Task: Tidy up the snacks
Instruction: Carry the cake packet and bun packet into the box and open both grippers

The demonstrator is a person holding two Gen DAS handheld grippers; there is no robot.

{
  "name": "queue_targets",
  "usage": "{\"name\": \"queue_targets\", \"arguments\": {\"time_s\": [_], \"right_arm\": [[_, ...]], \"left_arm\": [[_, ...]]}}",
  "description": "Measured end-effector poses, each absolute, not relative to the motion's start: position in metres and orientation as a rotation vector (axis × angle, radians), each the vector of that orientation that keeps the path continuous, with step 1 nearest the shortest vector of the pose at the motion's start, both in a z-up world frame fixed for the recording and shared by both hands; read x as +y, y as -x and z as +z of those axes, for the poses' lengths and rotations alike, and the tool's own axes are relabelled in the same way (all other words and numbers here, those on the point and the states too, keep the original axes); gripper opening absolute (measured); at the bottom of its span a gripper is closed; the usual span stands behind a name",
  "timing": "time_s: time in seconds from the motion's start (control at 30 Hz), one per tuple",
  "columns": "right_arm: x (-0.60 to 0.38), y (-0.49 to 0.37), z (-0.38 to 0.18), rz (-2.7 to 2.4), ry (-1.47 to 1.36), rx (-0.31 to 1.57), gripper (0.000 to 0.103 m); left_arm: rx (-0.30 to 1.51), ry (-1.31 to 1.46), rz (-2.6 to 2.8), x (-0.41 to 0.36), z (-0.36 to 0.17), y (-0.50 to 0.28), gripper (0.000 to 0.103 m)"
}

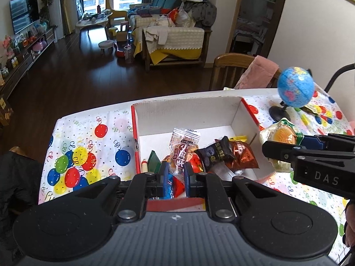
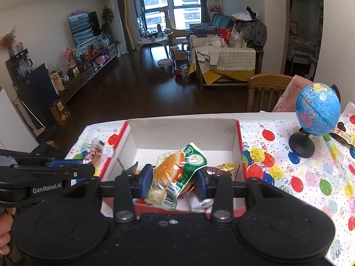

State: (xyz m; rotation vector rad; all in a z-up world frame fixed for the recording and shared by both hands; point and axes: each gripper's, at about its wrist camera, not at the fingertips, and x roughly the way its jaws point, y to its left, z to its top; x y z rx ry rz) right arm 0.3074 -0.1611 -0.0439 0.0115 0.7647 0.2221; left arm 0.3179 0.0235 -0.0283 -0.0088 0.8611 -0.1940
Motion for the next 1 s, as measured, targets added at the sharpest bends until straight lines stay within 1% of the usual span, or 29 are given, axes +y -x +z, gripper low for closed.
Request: {"name": "queue_targets", "arguments": {"time_s": [0.53,1.0], "right_arm": [[-0.181,-0.376,-0.102,0.215,-0.027,0.844,0.039],[-0.190,-0.404,-0.136,0.189,-0.032,0.892,0.040]], "left_arm": [[0.960,-0.027,-0.128,-0.001,-0.088,-0.376,0.014],[1.032,-0.082,-0.104,-0.015,-0.124,-0.406,0.014]]}}
